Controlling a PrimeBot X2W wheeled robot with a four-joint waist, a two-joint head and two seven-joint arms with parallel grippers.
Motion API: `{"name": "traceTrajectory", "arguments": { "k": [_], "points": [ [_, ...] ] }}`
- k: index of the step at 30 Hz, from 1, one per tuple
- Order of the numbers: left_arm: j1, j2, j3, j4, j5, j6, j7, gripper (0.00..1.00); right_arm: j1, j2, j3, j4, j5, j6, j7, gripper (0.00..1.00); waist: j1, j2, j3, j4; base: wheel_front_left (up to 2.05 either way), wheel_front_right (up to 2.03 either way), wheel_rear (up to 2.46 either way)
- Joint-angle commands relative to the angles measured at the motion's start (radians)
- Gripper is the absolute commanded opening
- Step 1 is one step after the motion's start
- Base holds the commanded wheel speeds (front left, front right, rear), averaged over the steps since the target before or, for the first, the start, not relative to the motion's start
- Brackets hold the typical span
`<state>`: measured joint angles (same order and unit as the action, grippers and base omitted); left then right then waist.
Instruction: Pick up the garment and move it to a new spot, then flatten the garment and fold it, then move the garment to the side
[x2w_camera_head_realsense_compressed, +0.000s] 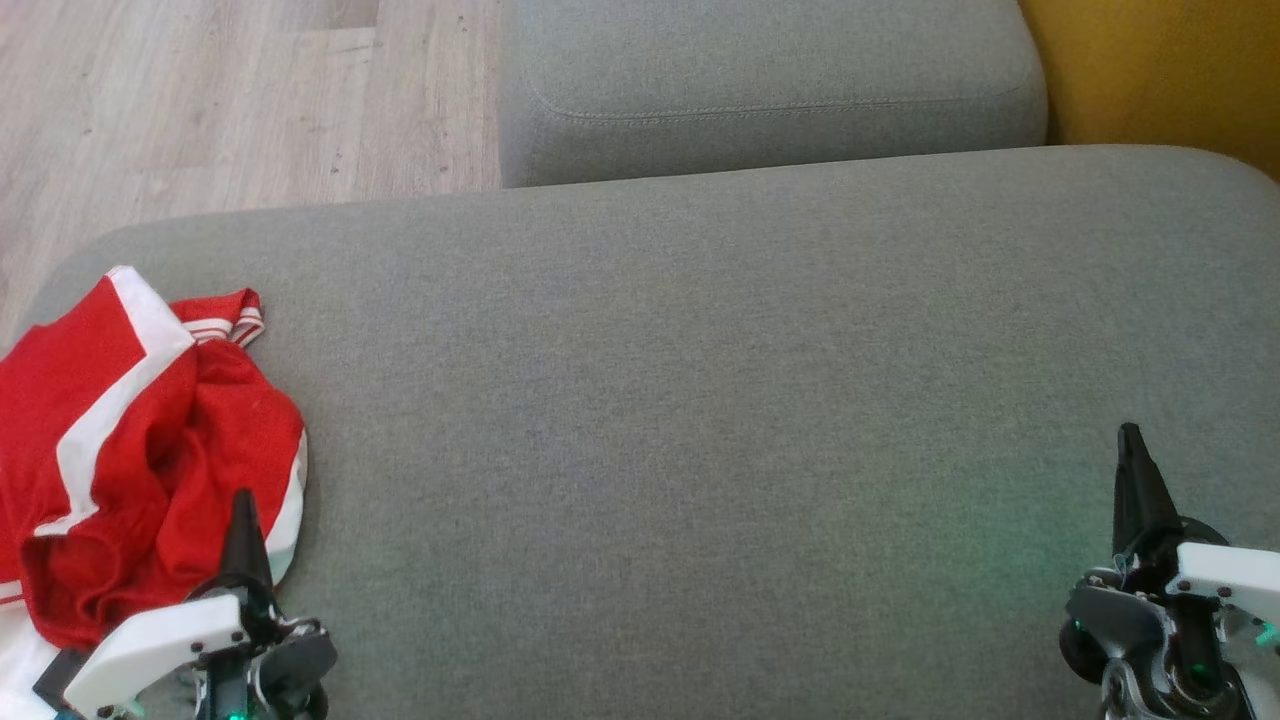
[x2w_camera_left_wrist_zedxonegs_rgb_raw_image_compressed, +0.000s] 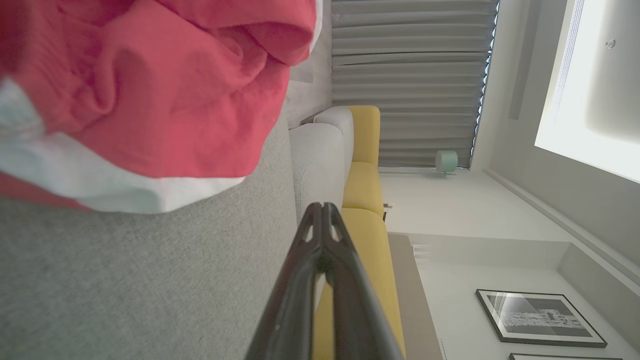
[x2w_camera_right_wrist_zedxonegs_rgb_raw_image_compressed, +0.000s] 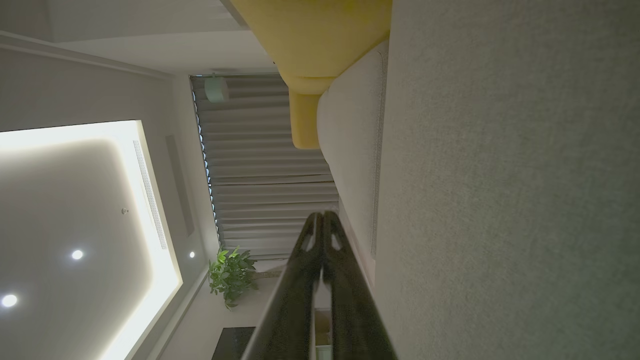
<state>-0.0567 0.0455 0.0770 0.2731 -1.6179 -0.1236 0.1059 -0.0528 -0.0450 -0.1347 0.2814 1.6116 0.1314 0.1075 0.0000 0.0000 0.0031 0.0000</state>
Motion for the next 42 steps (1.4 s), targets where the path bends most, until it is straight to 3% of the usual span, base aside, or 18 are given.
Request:
{"name": "traceTrajectory", "arguments": {
  "k": [1, 34, 35, 42],
  "points": [
    [-0.051, 0.005, 0.036, -0.028, 0.009, -0.007, 0.007, 0.0, -0.055, -0.005, 0.021, -0.037, -0.003, -0.001, 0.005, 0.0, 0.0, 0.0, 0.0, 0.0, 0.0, 0.0, 0.0],
    [-0.051, 0.005, 0.036, -0.028, 0.009, -0.007, 0.007, 0.0, -0.055, -0.005, 0.021, -0.037, -0.003, -0.001, 0.005, 0.0, 0.0, 0.0, 0.0, 0.0, 0.0, 0.0, 0.0],
    [0.0, 0.0, 0.0, 0.0, 0.0, 0.0, 0.0, 1.0, 0.0, 0.0, 0.0, 0.0, 0.0, 0.0, 0.0, 1.0, 0.0, 0.0, 0.0, 0.0, 0.0, 0.0, 0.0],
    [0.054, -0.004, -0.016, 0.086, 0.002, 0.001, -0.005, 1.0, 0.054, 0.007, 0.009, 0.088, 0.001, 0.0, -0.004, 1.0, 0.0, 0.0, 0.0, 0.0, 0.0, 0.0, 0.0]
  ]
}}
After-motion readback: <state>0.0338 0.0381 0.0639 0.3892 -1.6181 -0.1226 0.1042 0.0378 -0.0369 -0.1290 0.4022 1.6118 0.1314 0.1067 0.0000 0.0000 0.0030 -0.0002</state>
